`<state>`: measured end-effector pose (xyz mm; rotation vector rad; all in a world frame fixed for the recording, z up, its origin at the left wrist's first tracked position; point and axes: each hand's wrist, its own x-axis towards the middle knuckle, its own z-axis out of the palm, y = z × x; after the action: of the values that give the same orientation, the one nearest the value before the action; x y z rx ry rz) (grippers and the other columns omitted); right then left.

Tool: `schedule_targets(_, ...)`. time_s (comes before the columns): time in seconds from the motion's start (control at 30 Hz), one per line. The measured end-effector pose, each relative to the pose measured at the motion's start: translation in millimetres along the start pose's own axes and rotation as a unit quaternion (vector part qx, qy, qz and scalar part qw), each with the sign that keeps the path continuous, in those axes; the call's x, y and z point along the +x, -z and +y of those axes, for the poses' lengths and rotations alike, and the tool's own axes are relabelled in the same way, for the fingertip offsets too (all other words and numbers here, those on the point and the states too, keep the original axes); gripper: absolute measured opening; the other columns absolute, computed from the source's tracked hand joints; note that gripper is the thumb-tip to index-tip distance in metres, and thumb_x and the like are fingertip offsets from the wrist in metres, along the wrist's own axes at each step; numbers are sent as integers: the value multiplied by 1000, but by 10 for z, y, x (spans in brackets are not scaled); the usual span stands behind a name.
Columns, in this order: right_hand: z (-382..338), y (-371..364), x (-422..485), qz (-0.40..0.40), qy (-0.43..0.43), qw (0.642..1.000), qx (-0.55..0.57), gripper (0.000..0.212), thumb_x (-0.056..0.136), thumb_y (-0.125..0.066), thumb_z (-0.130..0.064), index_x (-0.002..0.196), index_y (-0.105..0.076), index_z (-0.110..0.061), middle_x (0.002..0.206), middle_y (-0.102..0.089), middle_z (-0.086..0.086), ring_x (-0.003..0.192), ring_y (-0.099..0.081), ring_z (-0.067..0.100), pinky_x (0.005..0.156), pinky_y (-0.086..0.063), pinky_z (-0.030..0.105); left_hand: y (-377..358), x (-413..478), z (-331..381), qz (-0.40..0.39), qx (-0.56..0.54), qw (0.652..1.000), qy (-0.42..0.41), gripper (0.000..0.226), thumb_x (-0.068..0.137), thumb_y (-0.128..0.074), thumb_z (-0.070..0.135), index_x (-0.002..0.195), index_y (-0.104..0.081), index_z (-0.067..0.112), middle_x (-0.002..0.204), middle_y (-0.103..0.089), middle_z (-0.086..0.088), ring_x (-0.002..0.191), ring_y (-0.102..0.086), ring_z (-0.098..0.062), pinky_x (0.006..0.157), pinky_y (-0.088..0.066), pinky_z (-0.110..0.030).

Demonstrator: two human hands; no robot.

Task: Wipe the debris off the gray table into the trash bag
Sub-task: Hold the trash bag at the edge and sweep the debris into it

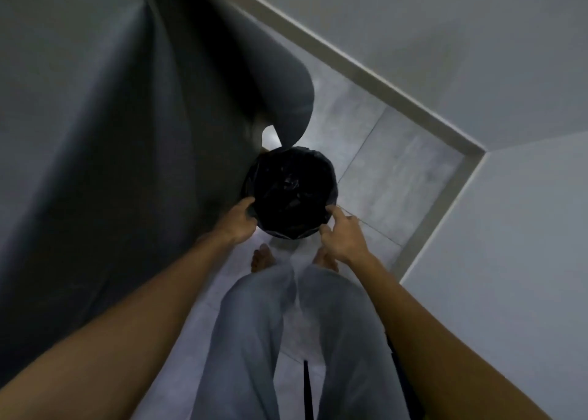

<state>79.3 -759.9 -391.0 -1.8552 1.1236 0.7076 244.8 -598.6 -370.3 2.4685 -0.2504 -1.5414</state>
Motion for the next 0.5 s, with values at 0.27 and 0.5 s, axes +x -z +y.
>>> schedule_targets(0.27,367,-540,1272,44,-17,995,-93,50,97,-41,-40,145,-25,-40,130,-41,21,112,-49,41,94,-47,50,-500,1037,-376,1,-2,999,35,68,100,-46,21,156,-12,35,159,-28,-12,137,-39,-37,112,-37,-42)
schedule_targets(0.5,552,-614,1614,2,-15,1000,3,69,88,-50,-6,151,-31,-25,139,-54,19,119,-54,41,103,-44,41,-723,1452,-443,-12,-46,996,78,76,99,-51,20,157,-2,33,161,-22,-12,143,-30,-36,116,-31,-46)
